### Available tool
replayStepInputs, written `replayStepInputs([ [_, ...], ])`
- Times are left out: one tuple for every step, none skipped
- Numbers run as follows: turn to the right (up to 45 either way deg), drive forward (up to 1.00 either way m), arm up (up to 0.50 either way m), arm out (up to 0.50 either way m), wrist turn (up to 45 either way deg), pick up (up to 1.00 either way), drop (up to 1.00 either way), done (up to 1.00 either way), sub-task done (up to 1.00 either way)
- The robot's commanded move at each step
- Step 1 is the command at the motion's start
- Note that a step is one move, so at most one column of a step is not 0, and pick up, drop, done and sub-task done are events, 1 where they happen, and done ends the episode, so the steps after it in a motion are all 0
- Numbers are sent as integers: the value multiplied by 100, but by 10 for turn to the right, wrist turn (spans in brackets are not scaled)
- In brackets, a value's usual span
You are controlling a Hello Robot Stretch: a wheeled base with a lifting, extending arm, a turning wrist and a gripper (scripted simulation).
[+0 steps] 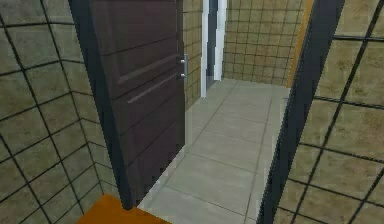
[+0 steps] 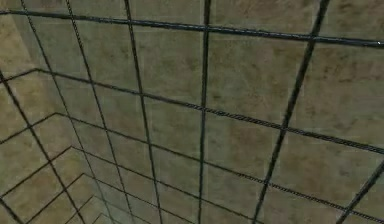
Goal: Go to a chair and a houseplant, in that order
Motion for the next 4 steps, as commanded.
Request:
replayStepInputs([
  [-30, 0, 0, 0, 0, 0, 0, 0, 0],
  [0, 60, 0, 0, 0, 0, 0, 0, 0],
  [240, 0, 0, 0, 0, 0, 0, 0, 0],
  [0, 45, 0, 0, 0, 0, 0, 0, 0],
])
